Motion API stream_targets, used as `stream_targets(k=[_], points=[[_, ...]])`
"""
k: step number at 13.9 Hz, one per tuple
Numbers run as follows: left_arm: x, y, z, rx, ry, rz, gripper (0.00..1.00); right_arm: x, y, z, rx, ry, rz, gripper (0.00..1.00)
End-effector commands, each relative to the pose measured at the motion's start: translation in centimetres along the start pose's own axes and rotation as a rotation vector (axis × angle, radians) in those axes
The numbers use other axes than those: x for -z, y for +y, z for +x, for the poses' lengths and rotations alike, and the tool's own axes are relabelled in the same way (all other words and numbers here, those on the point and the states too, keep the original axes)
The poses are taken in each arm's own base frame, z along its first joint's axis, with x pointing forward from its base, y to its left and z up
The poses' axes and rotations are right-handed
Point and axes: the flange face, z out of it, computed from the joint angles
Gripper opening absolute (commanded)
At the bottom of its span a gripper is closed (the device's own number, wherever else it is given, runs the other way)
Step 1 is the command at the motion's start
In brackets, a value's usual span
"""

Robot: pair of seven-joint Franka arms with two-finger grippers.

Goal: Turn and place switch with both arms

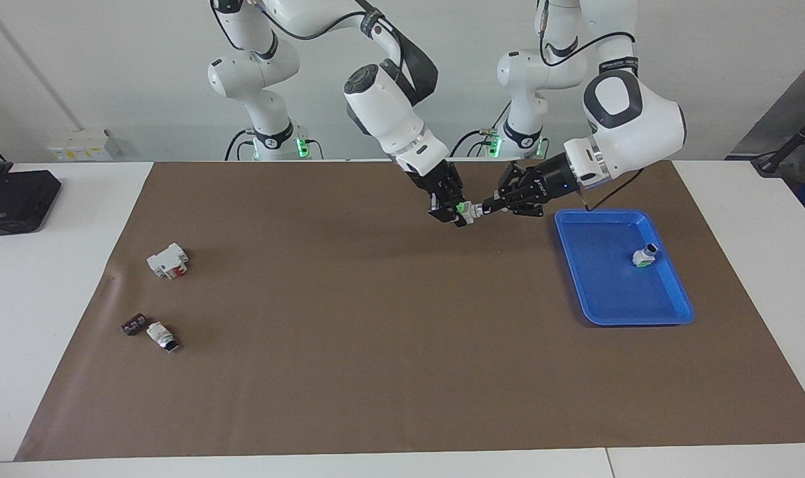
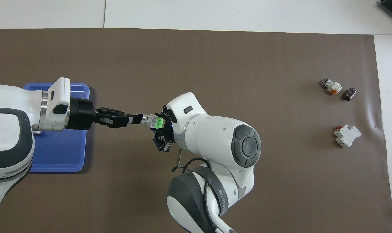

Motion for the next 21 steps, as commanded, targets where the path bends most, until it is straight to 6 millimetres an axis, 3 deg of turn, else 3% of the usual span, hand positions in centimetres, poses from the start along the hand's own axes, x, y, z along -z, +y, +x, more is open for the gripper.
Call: stream_targets(k=[1, 5, 7, 12, 14, 20, 21], points=[[0.5, -0.4, 0.0, -0.187, 0.023, 0.019, 0.0, 0.1, -0.1, 0.5, -0.02, 0.021, -0.007, 0.0], [0.2, 0.4, 0.3, -0.281, 0.03, 0.016, 0.0, 0.1, -0.1, 0.5, -0.02, 0.021, -0.007, 0.0], [0.8, 0.4, 0.0, -0.368, 0.029, 0.011, 0.0, 0.1, -0.1, 0.5, -0.021, 0.02, -0.008, 0.0], [2.4, 2.7, -1.0, -0.561, 0.023, -0.013, 0.0, 0.1, -0.1, 0.5, -0.021, 0.02, -0.008, 0.0], [5.3, 2.0, -1.5, -0.56, 0.04, -0.023, 0.0, 0.1, -0.1, 0.5, -0.021, 0.02, -0.008, 0.0], [5.2, 2.3, -1.6, -0.539, 0.027, -0.012, 0.0, 0.2, -0.1, 0.5, -0.029, 0.021, -0.006, 0.0], [5.1, 2.4, -1.7, -0.535, 0.02, -0.011, 0.0, 0.4, 0.0, 0.5, -0.038, 0.022, -0.01, 0.89]])
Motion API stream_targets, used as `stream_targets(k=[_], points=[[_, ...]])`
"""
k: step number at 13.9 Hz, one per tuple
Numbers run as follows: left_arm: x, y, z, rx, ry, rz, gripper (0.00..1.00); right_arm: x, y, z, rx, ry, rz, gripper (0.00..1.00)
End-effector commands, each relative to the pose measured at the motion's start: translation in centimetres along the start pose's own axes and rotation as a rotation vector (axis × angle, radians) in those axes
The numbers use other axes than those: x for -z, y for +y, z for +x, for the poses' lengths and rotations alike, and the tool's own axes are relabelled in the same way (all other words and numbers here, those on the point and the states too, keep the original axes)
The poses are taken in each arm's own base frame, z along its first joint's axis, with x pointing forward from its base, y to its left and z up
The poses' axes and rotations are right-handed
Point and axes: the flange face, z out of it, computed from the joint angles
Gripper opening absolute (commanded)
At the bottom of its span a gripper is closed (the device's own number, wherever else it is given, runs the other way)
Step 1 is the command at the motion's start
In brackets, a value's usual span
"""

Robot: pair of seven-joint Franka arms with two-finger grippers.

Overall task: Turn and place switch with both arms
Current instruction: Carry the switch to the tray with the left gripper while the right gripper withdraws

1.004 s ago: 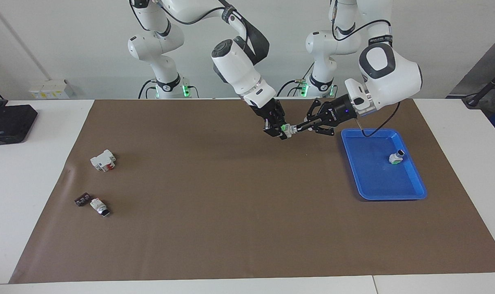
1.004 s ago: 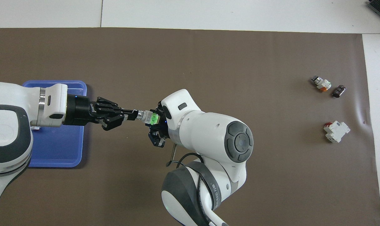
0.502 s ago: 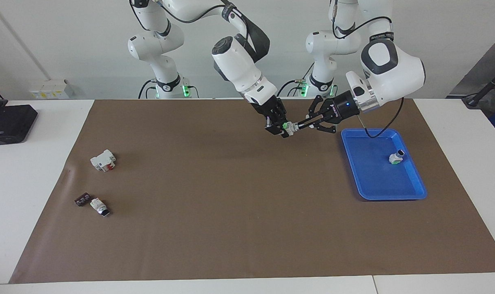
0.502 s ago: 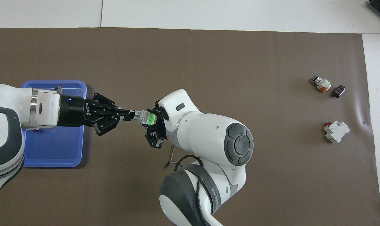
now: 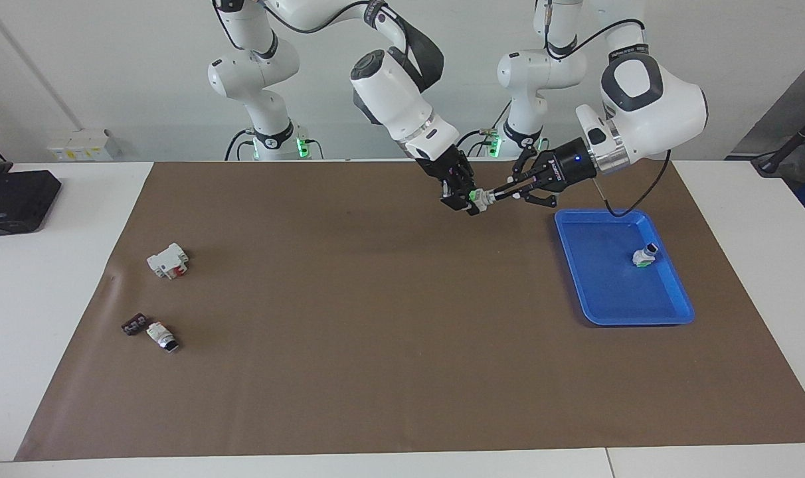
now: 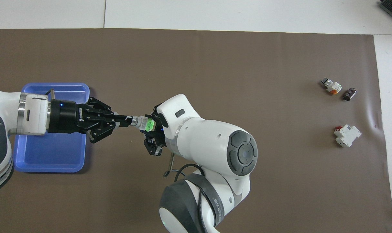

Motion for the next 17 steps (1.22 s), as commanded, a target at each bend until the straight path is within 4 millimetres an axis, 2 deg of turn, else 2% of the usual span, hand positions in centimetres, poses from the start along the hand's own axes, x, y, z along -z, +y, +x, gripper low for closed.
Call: stream_targets(k=[1, 3, 5, 7, 8, 11, 12, 13, 17], points=[[1.5, 1.6, -0.3, 0.023, -0.016, 0.004, 0.0, -0.3, 1.1, -1.9, -0.059, -0.016, -0.013, 1.0], [1.1, 1.9, -0.2, 0.126, -0.044, 0.008, 0.0, 0.8, 1.3, -1.5, -0.054, -0.008, -0.018, 1.0], [1.2, 1.9, -0.1, 0.132, -0.049, 0.009, 0.0, 2.1, 2.4, -2.0, -0.067, -0.011, -0.029, 1.0], [1.9, 1.6, -0.6, 0.135, -0.067, 0.024, 0.0, 4.2, 5.4, -4.2, -0.121, -0.04, -0.03, 1.0], [2.4, 1.2, -0.9, 0.133, -0.088, 0.044, 0.0, 6.0, 7.0, -5.1, -0.15, -0.045, -0.043, 1.0], [4.6, -0.2, -1.4, 0.131, -0.174, 0.136, 0.0, 11.3, 12.7, -9.9, -0.257, -0.066, -0.098, 1.0], [5.1, -0.6, -1.9, 0.145, -0.204, 0.157, 0.0, 13.0, 14.7, -11.9, -0.296, -0.072, -0.124, 1.0], [6.6, -1.6, -3.1, 0.165, -0.228, 0.193, 0.0, 14.7, 16.3, -13.8, -0.332, -0.081, -0.143, 1.0], [10.9, -3.9, -5.8, 0.175, -0.399, 0.327, 0.0, 19.9, 20.5, -19.0, -0.373, -0.191, -0.27, 1.0]])
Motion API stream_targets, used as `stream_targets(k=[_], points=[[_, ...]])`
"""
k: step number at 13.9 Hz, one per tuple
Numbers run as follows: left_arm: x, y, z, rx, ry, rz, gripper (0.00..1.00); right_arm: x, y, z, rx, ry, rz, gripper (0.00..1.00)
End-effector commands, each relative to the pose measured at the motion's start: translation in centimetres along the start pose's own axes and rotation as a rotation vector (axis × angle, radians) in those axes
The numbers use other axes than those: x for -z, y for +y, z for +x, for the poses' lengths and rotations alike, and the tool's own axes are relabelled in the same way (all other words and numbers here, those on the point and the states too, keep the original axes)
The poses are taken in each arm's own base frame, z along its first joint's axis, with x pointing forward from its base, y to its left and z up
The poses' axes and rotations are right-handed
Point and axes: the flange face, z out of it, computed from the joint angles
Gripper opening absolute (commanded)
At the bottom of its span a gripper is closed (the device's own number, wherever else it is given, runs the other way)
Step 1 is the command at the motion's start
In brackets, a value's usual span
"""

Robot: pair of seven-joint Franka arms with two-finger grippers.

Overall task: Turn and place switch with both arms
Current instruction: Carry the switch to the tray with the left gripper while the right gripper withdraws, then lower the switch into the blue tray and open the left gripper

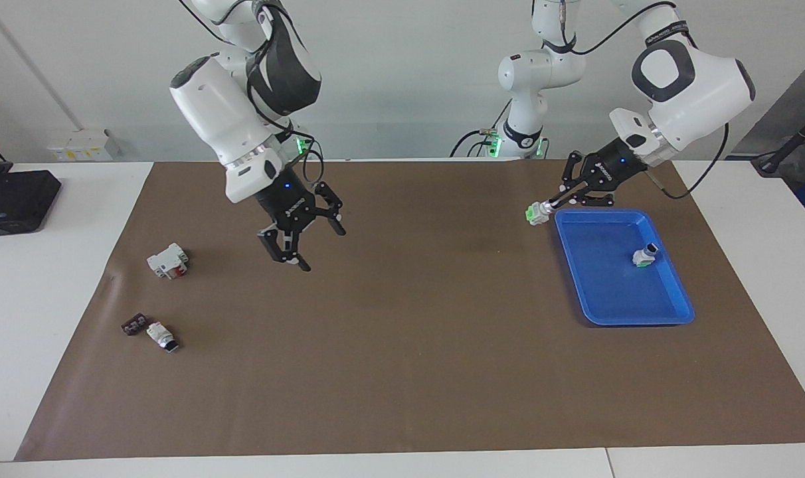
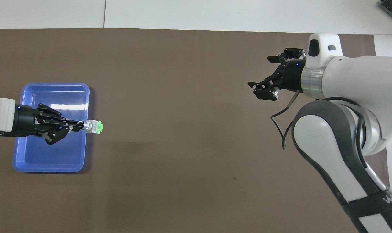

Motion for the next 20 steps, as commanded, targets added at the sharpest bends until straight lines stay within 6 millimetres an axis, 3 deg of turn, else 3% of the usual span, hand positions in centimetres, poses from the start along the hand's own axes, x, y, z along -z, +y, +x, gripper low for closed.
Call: stream_targets(k=[1, 4, 6, 9, 10, 15, 20], points=[[2.0, -2.4, -1.9, 0.031, -0.1, 0.094, 0.0, 2.2, 2.8, -2.1, -0.106, -0.074, -0.105, 1.0], [3.5, -4.4, -4.5, 0.126, -0.215, 0.218, 0.0, 4.6, 4.8, -3.3, -0.378, -0.2, -0.168, 1.0], [3.2, -5.0, -5.0, 0.201, -0.296, 0.307, 0.0, 7.1, 5.7, -3.3, -0.517, -0.312, -0.247, 1.0], [3.2, -5.6, -5.1, 0.367, -0.246, 0.362, 0.0, 11.7, 7.8, -5.2, -0.804, -0.424, -0.248, 1.0], [2.2, -6.3, -4.8, 0.441, -0.23, 0.373, 0.0, 12.7, 7.9, -5.3, -0.877, -0.465, -0.233, 1.0], [-1.8, -10.2, -5.4, 0.603, -0.153, 0.433, 0.0, 13.6, 6.0, -10.4, -0.984, -0.616, -0.206, 1.0], [-6.0, -10.9, -8.5, 0.624, -0.146, 0.452, 0.0, 14.5, 6.1, -10.7, -0.954, -0.633, -0.258, 1.0]])
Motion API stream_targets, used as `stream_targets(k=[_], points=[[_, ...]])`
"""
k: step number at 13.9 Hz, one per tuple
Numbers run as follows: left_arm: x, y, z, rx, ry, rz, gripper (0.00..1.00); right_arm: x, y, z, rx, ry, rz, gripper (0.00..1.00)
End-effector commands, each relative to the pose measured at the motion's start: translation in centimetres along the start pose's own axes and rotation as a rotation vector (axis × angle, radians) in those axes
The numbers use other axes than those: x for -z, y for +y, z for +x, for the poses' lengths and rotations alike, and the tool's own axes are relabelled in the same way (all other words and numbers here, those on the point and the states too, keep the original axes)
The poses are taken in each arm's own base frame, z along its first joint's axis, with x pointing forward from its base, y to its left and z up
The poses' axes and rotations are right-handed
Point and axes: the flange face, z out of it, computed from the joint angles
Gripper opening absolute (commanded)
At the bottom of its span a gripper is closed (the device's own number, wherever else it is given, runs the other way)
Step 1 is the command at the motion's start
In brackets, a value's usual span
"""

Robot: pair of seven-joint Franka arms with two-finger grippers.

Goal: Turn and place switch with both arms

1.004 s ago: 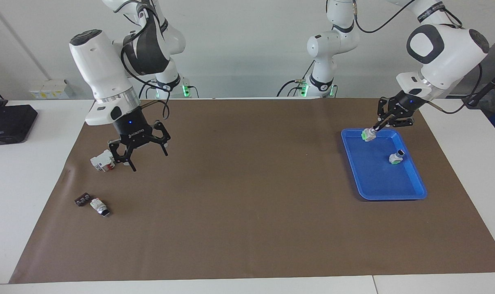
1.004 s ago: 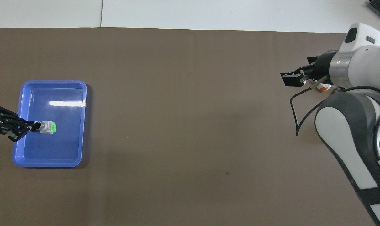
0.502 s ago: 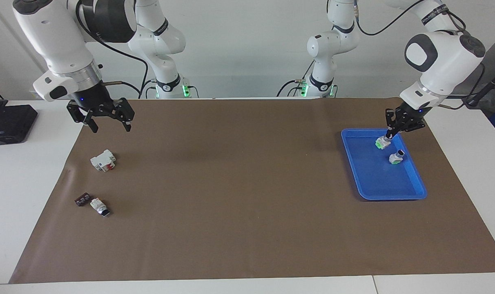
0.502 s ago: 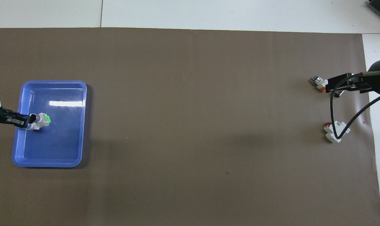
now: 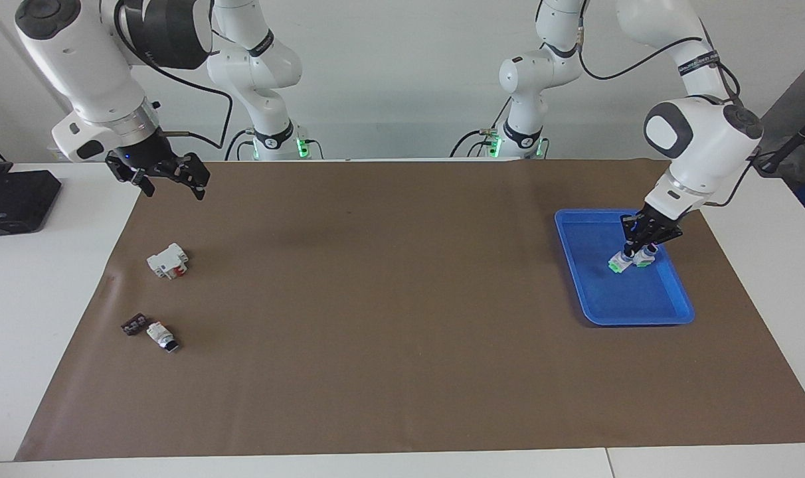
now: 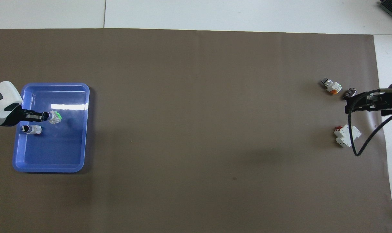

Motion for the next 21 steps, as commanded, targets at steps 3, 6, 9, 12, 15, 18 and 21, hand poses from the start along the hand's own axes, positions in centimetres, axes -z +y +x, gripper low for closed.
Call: stream_targets(k=[3, 6, 9, 12, 15, 18, 21], points=[[-2.9, 0.2, -2.2, 0.023, -0.015, 0.021, 0.0, 0.9, 0.0, -0.4, -0.01, 0.023, 0.0, 1.0], [-3.1, 0.1, -2.2, 0.023, -0.028, 0.014, 0.0, 2.4, 0.0, -0.5, -0.001, 0.015, -0.012, 1.0], [-2.3, -0.1, -1.7, 0.026, -0.047, 0.004, 0.32, 2.6, 0.0, -0.7, -0.002, 0.017, -0.004, 1.0], [-1.4, -0.4, -0.7, 0.024, -0.036, 0.005, 0.51, 2.4, -0.1, -0.9, 0.001, 0.014, -0.002, 1.0], [1.9, -0.7, 1.2, 0.018, -0.027, 0.003, 0.53, 2.4, -0.3, -0.9, 0.004, 0.014, -0.002, 1.0], [7.2, 0.1, 4.0, 0.079, -0.06, -0.019, 0.49, 2.4, -0.2, -0.9, 0.003, 0.014, -0.002, 1.0], [12.5, 2.5, 5.5, 0.084, -0.099, 0.049, 0.49, 2.3, -0.3, -0.9, 0.003, 0.013, -0.002, 1.0]])
